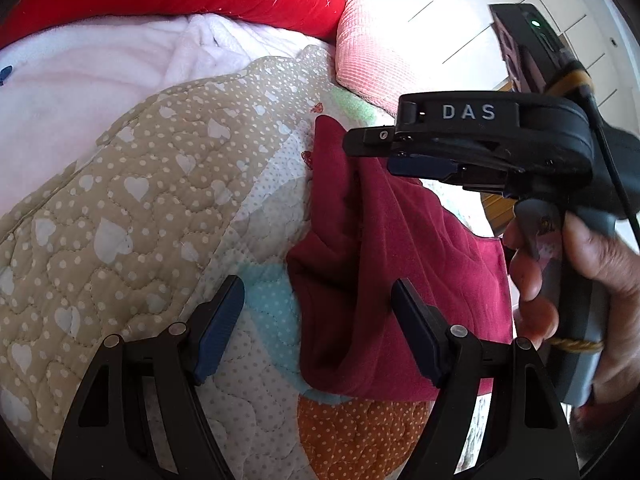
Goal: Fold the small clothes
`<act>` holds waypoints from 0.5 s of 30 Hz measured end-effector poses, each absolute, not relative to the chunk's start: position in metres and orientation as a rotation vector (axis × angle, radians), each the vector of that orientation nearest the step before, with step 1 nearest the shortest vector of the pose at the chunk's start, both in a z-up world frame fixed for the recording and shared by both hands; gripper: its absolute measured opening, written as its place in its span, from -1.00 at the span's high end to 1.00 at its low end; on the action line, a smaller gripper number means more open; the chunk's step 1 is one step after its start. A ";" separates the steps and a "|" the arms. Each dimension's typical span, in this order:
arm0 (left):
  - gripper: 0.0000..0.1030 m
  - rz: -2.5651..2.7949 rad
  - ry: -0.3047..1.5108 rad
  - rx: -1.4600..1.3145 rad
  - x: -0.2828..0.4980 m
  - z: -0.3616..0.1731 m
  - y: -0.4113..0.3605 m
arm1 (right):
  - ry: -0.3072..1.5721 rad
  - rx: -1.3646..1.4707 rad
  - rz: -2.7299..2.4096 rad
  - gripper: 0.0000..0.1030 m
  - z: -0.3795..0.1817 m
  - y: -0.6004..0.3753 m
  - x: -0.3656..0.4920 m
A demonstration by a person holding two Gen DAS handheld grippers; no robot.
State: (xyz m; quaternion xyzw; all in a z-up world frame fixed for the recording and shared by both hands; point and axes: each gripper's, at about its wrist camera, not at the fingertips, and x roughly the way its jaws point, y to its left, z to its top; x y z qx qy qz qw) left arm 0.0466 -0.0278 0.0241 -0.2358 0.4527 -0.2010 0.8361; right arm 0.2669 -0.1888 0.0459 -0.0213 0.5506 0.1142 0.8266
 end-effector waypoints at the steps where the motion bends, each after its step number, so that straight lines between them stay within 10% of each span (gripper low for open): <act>1: -0.48 -0.426 0.958 -0.500 0.047 0.024 -0.028 | 1.193 -0.049 0.237 0.04 0.045 -0.188 0.270; 15: -0.51 -0.444 0.957 -0.519 0.049 0.020 -0.020 | 1.313 -0.206 0.143 -0.40 0.005 -0.155 0.293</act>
